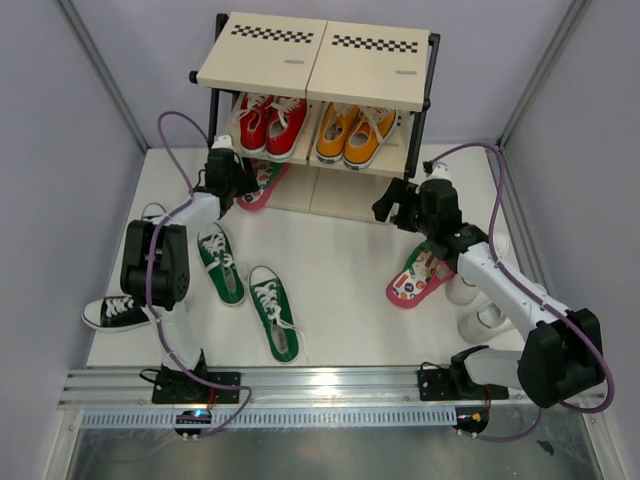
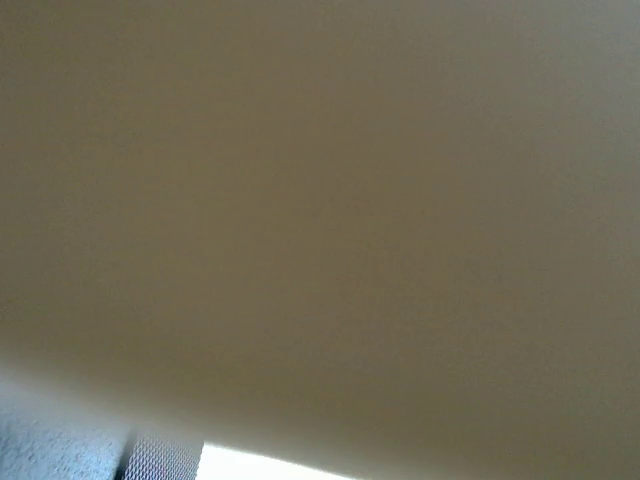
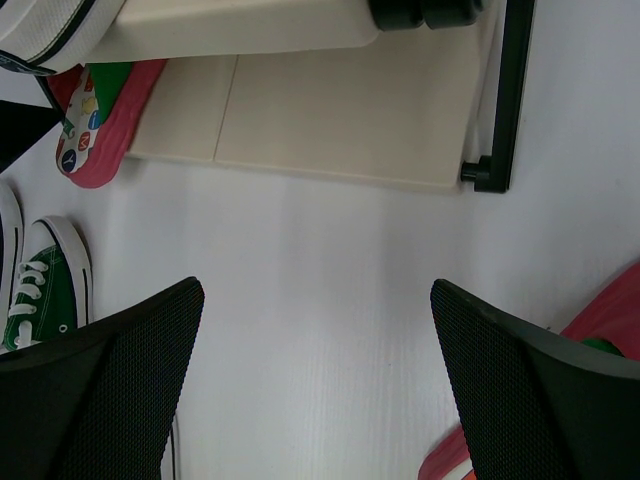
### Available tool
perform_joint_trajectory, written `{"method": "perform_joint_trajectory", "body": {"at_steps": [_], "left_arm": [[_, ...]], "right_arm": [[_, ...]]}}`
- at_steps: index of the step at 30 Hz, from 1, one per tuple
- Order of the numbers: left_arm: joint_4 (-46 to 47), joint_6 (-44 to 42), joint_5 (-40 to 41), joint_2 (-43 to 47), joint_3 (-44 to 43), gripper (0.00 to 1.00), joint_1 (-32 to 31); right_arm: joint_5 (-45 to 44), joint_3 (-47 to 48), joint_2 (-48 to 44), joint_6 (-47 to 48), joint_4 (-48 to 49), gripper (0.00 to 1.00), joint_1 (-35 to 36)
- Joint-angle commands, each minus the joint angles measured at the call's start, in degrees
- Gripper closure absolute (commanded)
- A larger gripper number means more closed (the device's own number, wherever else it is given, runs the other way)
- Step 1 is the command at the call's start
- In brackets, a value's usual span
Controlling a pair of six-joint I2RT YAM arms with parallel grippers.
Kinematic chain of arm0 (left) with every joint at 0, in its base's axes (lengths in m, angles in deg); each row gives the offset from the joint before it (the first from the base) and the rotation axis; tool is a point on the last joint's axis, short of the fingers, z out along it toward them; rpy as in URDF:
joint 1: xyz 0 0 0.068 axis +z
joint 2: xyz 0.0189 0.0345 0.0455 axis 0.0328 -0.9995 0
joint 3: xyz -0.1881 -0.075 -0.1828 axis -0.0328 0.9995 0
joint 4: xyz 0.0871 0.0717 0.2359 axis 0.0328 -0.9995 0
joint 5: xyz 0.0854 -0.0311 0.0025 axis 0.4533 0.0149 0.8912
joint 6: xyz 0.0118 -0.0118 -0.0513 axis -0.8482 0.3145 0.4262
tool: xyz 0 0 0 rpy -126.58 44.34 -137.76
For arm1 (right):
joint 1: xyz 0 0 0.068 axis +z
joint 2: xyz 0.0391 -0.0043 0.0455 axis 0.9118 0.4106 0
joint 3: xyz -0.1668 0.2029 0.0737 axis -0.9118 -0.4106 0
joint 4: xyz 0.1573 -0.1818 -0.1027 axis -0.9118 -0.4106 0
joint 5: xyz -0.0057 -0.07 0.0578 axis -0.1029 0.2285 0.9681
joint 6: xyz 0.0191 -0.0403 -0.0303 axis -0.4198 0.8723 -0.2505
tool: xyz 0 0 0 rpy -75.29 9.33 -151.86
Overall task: Place and organize the shoes onto the shoe shelf
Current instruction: Place the shoe at the shoe shelf.
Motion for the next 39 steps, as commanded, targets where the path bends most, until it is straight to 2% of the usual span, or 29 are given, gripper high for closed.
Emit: {"method": "perform_joint_trajectory", "body": {"at_steps": [1, 5, 11, 15, 17, 20, 22, 27, 32, 36, 39], "left_arm": [[-13.18, 2.85, 0.90, 0.68, 1.09, 0.29, 0.47], [-14.41, 2.58, 0.64, 1.74, 0.92, 0.34, 0.47], [-24.07, -0.67, 4.42, 0.07, -3.38, 0.67, 0.47], [-26.45, -0.41, 4.68, -1.16, -4.53, 0.71, 0.38], [-26.45, 0.03, 5.38, -1.34, -4.45, 0.70, 0.38], [-26.36, 0.12, 5.91, -1.51, -3.83, 0.60, 0.38], [-26.02, -0.06, 6.00, -0.90, -3.04, 0.49, 0.38], [-23.38, -5.49, 5.03, 1.47, -0.23, 0.35, 0.47], [-27.85, -8.93, 4.25, 1.83, -1.81, 0.33, 0.38], [-20.77, -9.90, -3.64, 5.60, 2.83, 0.31, 0.38], [-20.55, -11.13, -3.67, 7.80, 3.47, 0.28, 0.38]], "right_arm": [[-0.44, -0.41, -2.04, -0.54, 2.43, 0.01, -0.23], [-0.53, -1.12, -2.22, -0.81, 2.52, 0.01, -0.23], [-0.44, -1.82, -2.48, -1.25, 2.87, 0.01, -0.23], [-0.18, -1.91, -2.57, -1.51, 2.96, 0.00, -0.23], [-0.18, -2.08, -2.57, -1.51, 3.05, 0.01, -0.23], [-0.44, -2.35, -2.83, -1.51, 3.05, 0.01, -0.23], [-0.53, -2.52, -2.84, -1.34, 3.05, 0.00, -0.23], [-0.53, -2.79, -2.66, -1.42, 3.13, 0.01, -0.23], [-0.53, -2.96, -2.75, -1.25, 3.31, 0.00, -0.15], [-0.09, -3.14, -2.48, -1.16, 3.92, 0.01, -0.23], [0.00, -3.31, -2.40, -0.90, 3.93, 0.00, -0.23]]}}
